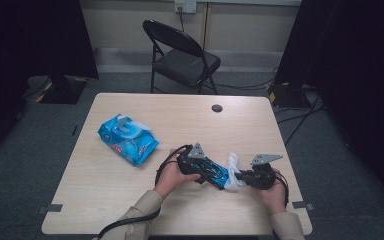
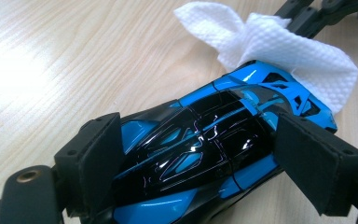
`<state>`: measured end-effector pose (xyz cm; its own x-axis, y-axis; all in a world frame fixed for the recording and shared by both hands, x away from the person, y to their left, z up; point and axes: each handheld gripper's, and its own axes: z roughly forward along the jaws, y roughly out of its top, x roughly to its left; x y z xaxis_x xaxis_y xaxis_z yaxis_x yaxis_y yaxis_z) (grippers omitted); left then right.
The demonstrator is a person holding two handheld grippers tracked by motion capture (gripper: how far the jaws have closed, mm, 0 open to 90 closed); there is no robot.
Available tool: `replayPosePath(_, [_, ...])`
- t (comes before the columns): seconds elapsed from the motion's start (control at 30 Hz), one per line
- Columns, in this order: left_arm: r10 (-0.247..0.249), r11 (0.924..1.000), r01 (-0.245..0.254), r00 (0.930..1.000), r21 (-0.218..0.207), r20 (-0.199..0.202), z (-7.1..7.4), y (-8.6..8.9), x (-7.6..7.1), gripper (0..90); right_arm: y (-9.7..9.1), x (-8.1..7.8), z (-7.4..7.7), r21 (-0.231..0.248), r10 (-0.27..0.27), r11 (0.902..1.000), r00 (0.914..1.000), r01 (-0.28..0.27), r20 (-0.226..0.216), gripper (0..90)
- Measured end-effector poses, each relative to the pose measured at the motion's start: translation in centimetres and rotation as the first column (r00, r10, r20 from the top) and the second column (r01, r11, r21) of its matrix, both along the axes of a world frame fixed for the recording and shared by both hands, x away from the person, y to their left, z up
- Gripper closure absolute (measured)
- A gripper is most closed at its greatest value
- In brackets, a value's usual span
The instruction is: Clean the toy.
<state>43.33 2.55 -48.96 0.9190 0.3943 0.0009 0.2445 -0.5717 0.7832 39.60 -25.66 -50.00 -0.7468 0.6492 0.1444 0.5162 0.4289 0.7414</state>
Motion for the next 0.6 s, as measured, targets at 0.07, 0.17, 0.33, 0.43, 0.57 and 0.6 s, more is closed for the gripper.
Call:
replayPosePath(0.07, [0.001, 1.0000, -0.001, 1.0000, 0.007, -0.003, 0.1, 0.0, 0.0, 15.4, -0.3, -0.3, 0.3, -0.001, -0.002, 1.0000, 1.0000, 0.002, 0.010, 82.8])
replayPosePath(0.17, [0.008, 1.0000, -0.007, 0.9998, 0.007, -0.020, 0.2, -0.1, 0.1, 15.4, -0.9, -0.8, 1.1, 0.033, -0.017, 0.9993, 0.9997, 0.016, 0.017, 82.8])
replayPosePath(0.33, [0.015, 0.9998, -0.014, 0.9988, 0.015, -0.047, 0.8, 0.3, 0.2, 17.0, -1.4, -1.4, 2.4, 0.061, -0.031, 0.9977, 0.9986, 0.028, 0.044, 82.6])
replayPosePath(0.43, [0.017, 0.9998, -0.017, 0.9986, 0.011, -0.049, 1.3, 0.7, 0.1, 17.1, -1.5, -1.7, 3.0, 0.069, -0.029, 0.9973, 0.9985, 0.025, 0.047, 82.6])
replayPosePath(0.57, [0.017, 0.9998, -0.017, 0.9985, -0.012, -0.052, 2.1, 1.4, -0.2, 17.3, -1.2, -2.1, 3.9, 0.095, -0.016, 0.9954, 0.9980, 0.010, 0.061, 82.6])
replayPosePath(0.6, [0.016, 0.9997, -0.017, 0.9983, -0.017, -0.057, 2.3, 1.6, -0.4, 17.5, -1.0, -2.1, 4.2, 0.106, -0.011, 0.9943, 0.9979, 0.005, 0.063, 82.5])
